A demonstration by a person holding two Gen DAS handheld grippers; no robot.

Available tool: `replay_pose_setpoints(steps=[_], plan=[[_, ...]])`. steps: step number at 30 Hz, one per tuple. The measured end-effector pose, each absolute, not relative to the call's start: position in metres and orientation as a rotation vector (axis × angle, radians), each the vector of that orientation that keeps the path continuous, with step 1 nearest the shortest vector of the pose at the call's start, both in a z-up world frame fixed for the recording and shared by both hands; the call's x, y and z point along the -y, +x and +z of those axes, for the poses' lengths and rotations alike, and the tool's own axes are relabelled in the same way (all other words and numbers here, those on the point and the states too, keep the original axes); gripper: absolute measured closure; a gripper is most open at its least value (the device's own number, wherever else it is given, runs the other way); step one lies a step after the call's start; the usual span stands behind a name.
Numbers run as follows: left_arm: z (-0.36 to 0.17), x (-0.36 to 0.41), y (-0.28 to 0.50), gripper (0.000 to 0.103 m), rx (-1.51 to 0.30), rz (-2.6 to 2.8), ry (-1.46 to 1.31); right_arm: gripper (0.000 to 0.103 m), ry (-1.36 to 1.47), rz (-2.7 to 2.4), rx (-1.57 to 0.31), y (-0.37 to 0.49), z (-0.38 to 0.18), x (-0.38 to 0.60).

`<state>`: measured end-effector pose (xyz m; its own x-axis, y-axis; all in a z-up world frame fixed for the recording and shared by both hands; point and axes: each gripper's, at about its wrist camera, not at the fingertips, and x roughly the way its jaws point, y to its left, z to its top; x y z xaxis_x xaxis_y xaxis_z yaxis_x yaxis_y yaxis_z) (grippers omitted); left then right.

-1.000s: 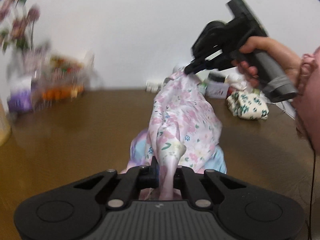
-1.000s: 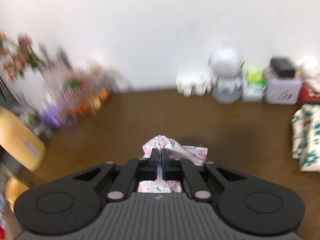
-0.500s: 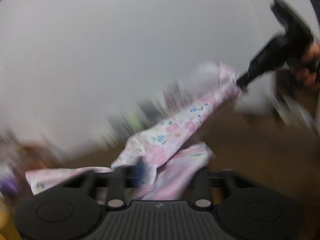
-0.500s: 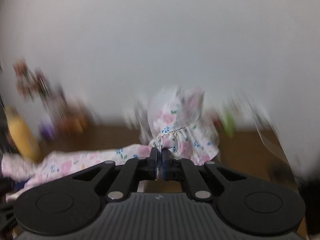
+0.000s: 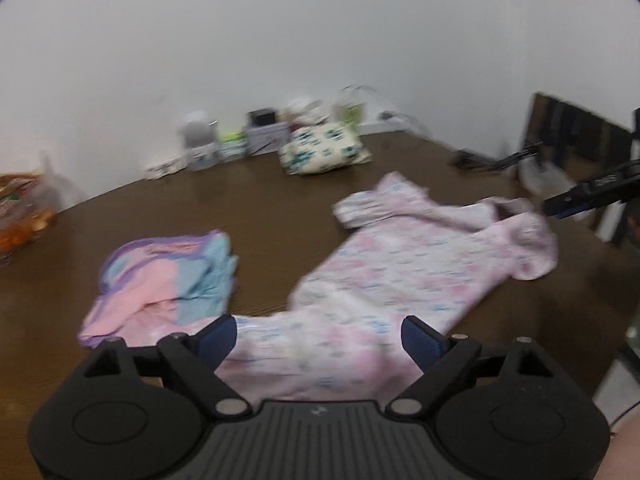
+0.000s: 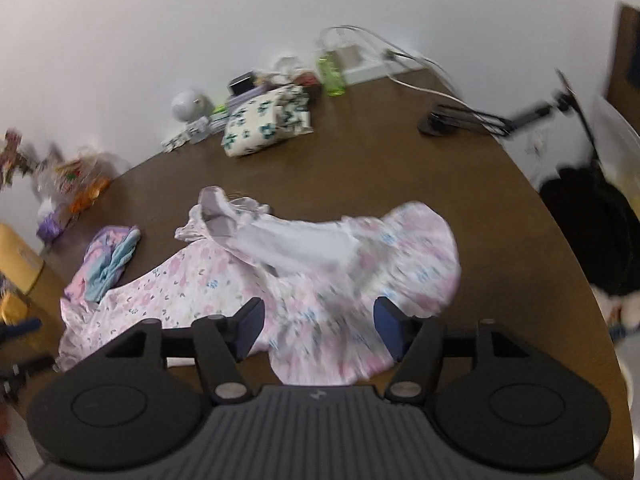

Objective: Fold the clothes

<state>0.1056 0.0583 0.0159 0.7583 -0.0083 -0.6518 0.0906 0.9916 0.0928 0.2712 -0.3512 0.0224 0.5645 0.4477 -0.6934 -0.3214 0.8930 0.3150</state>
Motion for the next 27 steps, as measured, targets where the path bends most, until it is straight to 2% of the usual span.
replay_pose_setpoints(steps=[4, 10, 12, 17, 19, 20, 21, 23, 27], plan=[[0.000, -0.073, 0.116, 0.016, -0.768, -0.019, 0.085, 0.039, 0.037, 0.449, -0.837, 0.293, 0.015, 0.314], [-0.008, -0.073, 0.122, 0.016, -0.756, -0.058, 0.099, 0.039, -0.085, 0.604, -0.735, 0.315, 0.028, 0.244], [-0.010, -0.074, 0.125, 0.016, -0.758, -0.061, 0.101, 0.026, -0.170, 0.631, -0.697, 0.323, 0.034, 0.213], [-0.016, -0.083, 0.130, 0.016, -0.764, -0.043, 0.094, 0.025, -0.279, 0.617, -0.736, 0.356, 0.026, 0.158], [-0.016, -0.092, 0.132, 0.015, -0.764, -0.025, 0.079, 0.031, -0.269, 0.606, -0.777, 0.368, 0.020, 0.152], [-0.017, -0.097, 0.133, 0.015, -0.764, -0.015, 0.072, 0.047, -0.263, 0.601, -0.797, 0.375, 0.017, 0.148], [-0.017, -0.102, 0.135, 0.015, -0.762, -0.003, 0.062, 0.076, -0.253, 0.607, -0.813, 0.379, 0.014, 0.147], [-0.017, -0.112, 0.139, 0.015, -0.759, 0.024, 0.039, 0.101, -0.216, 0.637, -0.842, 0.382, 0.013, 0.152], [-0.020, -0.125, 0.152, 0.015, -0.788, 0.036, 0.001, 0.102, -0.137, 0.669, -0.790, 0.374, 0.032, 0.175]])
